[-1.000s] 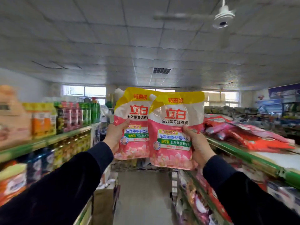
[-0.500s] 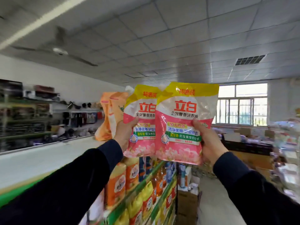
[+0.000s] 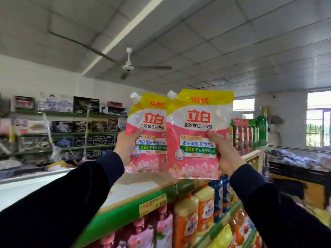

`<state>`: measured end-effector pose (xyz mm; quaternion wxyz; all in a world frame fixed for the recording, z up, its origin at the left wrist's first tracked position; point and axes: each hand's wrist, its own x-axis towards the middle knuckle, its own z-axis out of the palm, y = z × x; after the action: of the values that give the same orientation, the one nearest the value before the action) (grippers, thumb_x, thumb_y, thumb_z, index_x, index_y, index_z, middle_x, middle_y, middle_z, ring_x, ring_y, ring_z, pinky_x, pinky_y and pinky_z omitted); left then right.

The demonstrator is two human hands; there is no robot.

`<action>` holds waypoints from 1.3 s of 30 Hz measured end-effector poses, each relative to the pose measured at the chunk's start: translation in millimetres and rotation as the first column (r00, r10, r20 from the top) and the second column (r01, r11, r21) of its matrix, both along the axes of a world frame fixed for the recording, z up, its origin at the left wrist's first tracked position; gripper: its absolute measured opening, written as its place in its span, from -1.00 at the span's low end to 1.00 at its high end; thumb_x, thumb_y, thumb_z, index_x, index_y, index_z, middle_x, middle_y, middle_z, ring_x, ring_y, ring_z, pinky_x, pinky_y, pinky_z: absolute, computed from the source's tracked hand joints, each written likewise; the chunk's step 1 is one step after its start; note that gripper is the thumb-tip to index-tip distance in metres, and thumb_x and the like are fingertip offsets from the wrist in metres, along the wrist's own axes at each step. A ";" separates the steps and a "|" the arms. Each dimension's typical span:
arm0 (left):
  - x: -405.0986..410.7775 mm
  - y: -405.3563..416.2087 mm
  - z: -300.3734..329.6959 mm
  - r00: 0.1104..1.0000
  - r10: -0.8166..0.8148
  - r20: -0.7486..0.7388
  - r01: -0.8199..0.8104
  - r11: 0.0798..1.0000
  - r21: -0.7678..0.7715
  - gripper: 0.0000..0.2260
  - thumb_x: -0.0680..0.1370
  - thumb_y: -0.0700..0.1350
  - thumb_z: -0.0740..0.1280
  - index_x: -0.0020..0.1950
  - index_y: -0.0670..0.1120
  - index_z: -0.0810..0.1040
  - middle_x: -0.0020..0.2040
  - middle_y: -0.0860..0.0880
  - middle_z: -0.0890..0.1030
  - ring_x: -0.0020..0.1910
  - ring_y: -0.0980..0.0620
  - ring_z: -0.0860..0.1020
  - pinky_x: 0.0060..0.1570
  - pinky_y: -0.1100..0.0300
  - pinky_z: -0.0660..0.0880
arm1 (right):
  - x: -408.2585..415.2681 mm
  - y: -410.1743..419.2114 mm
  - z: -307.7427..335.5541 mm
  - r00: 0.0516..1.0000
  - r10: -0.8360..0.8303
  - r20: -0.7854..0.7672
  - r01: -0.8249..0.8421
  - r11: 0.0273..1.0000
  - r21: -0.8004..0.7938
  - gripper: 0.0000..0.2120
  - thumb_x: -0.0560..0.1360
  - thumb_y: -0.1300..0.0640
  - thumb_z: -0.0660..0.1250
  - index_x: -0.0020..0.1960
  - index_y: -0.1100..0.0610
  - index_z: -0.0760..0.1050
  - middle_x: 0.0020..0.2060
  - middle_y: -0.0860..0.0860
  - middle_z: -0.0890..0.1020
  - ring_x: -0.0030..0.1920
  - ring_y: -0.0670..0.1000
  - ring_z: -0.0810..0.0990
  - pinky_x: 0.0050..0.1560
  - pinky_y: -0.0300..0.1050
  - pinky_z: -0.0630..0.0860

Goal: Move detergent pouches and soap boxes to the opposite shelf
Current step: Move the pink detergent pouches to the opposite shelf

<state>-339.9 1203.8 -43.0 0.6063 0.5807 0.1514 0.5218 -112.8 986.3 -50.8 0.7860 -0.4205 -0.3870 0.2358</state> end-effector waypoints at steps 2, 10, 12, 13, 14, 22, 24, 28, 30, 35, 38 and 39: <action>-3.4 13.5 -2.2 0.998 0.058 -0.016 -0.058 0.998 -0.002 -0.79 0.56 -0.11 0.48 0.13 -0.20 0.67 0.09 -0.28 0.71 0.08 -0.32 0.67 0.17 -0.31 0.56 | 4.2 27.3 -2.0 0.998 0.063 0.003 -0.063 0.998 -0.007 -0.59 0.37 0.02 0.58 0.17 0.10 0.64 0.07 0.21 0.73 -0.01 0.26 0.74 -0.14 0.14 0.68; 19.1 45.7 -14.2 0.970 0.238 -0.058 -0.235 0.970 0.055 -0.74 0.60 -0.10 0.42 0.06 -0.32 0.66 0.04 -0.36 0.68 -0.02 -0.27 0.65 0.12 -0.21 0.56 | 18.7 119.7 -15.0 0.959 0.283 0.004 -0.280 0.953 -0.112 -0.77 0.40 0.05 0.57 -0.01 0.15 0.74 0.07 0.27 0.72 -0.04 0.26 0.74 -0.10 0.12 0.68; 30.4 50.6 -18.6 0.962 0.257 -0.086 -0.256 0.966 0.031 -0.81 0.61 -0.13 0.38 -0.12 -0.23 0.63 -0.19 -0.26 0.63 -0.25 -0.13 0.62 -0.17 0.01 0.56 | 21.1 135.4 -21.1 0.953 0.303 0.009 -0.299 0.946 -0.126 -0.69 0.42 0.03 0.56 0.09 0.17 0.71 0.08 0.28 0.71 -0.02 0.26 0.74 -0.05 0.13 0.68; 37.6 53.4 -22.2 0.965 0.241 -0.104 -0.242 0.970 0.001 -0.81 0.63 -0.14 0.33 -0.15 -0.20 0.57 -0.28 -0.19 0.58 -0.38 -0.07 0.56 -0.33 0.12 0.50 | 23.3 142.7 -24.5 0.948 0.318 -0.001 -0.316 0.940 -0.130 -0.63 0.43 0.04 0.55 0.17 0.19 0.66 0.09 0.28 0.71 0.02 0.28 0.73 0.01 0.17 0.67; 43.5 56.1 -27.0 0.969 0.210 -0.130 -0.216 0.976 -0.038 -0.79 0.65 -0.13 0.26 -0.13 -0.18 0.54 -0.34 -0.13 0.53 -0.47 -0.04 0.49 -0.43 0.19 0.41 | 23.5 149.0 -27.3 0.945 0.326 -0.009 -0.324 0.936 -0.138 -0.58 0.45 0.05 0.55 0.23 0.21 0.62 0.10 0.29 0.70 0.06 0.31 0.71 0.09 0.23 0.64; 39.4 57.1 -18.6 0.965 -0.035 -0.260 0.019 0.998 -0.065 -0.42 0.60 0.34 0.20 0.07 -0.18 0.64 -0.04 -0.28 0.59 -0.08 -0.22 0.56 -0.07 -0.09 0.54 | 42.3 163.8 -33.5 0.937 0.350 -0.008 -0.346 0.921 -0.180 -0.48 0.48 0.02 0.49 0.37 0.16 0.51 0.14 0.24 0.70 0.14 0.28 0.69 0.15 0.26 0.62; 34.4 58.7 -10.6 0.978 -0.047 -0.201 0.033 0.997 -0.075 -0.48 0.58 0.31 0.24 0.06 -0.17 0.59 0.14 -0.28 0.50 0.10 -0.30 0.50 0.23 -0.28 0.46 | 44.6 163.3 -31.4 0.943 0.331 0.019 -0.322 0.928 -0.190 -0.50 0.47 -0.04 0.48 0.33 0.16 0.53 0.13 0.22 0.71 0.13 0.26 0.70 0.23 0.28 0.57; 39.3 63.3 -4.5 0.990 -0.030 -0.135 0.020 0.997 -0.076 -0.50 0.65 0.21 0.20 0.27 -0.19 0.57 0.13 -0.33 0.55 -0.07 -0.22 0.58 0.03 -0.14 0.55 | 36.5 162.4 -33.3 0.963 0.264 -0.046 -0.268 0.957 -0.109 -0.57 0.53 -0.03 0.44 0.30 0.18 0.54 0.09 0.22 0.72 0.10 0.28 0.71 0.19 0.29 0.59; 42.4 64.5 -6.5 0.992 -0.029 -0.122 0.020 0.997 -0.072 -0.44 0.64 0.24 0.21 0.40 -0.18 0.54 0.24 -0.35 0.56 0.04 -0.28 0.58 0.17 -0.25 0.52 | 23.3 167.9 -33.7 0.973 0.222 -0.063 -0.223 0.975 -0.017 -0.61 0.57 0.02 0.42 0.33 0.17 0.52 0.08 0.22 0.72 0.10 0.29 0.70 0.13 0.27 0.63; 26.4 67.8 -5.6 0.960 -0.169 -0.222 0.176 0.984 0.011 -0.32 0.44 0.49 0.23 0.36 0.07 0.59 0.19 -0.15 0.70 0.14 -0.22 0.69 0.03 -0.18 0.64 | 6.7 181.8 -32.5 0.996 0.068 -0.059 -0.066 0.997 0.039 -0.56 0.59 0.06 0.40 0.31 0.36 0.46 0.13 0.32 0.67 0.04 0.23 0.68 0.23 0.28 0.56; 16.7 74.4 -5.2 0.919 -0.178 -0.353 0.217 0.973 0.074 -0.23 0.33 0.50 0.37 0.31 -0.03 0.61 0.02 -0.13 0.74 -0.02 -0.16 0.72 0.00 -0.11 0.66 | 10.8 172.6 -33.2 0.996 0.074 0.045 -0.069 0.994 -0.087 -0.66 0.58 -0.04 0.40 0.29 0.09 0.56 0.02 0.07 0.76 0.03 0.14 0.74 0.13 0.15 0.65; 15.8 74.8 -6.3 0.908 -0.189 -0.375 0.234 0.969 0.079 -0.23 0.34 0.49 0.38 0.31 -0.06 0.60 -0.04 -0.11 0.74 -0.08 -0.12 0.72 -0.03 -0.06 0.66 | 10.7 166.5 -36.5 0.989 0.106 0.102 -0.089 0.983 -0.161 -0.64 0.56 -0.08 0.41 0.30 0.05 0.55 0.00 0.03 0.77 0.00 0.11 0.76 0.04 0.08 0.68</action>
<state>-324.1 1278.5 -49.3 0.5839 0.7164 0.1651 0.3443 -102.0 1152.8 -87.3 0.7156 -0.4734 -0.4305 0.2801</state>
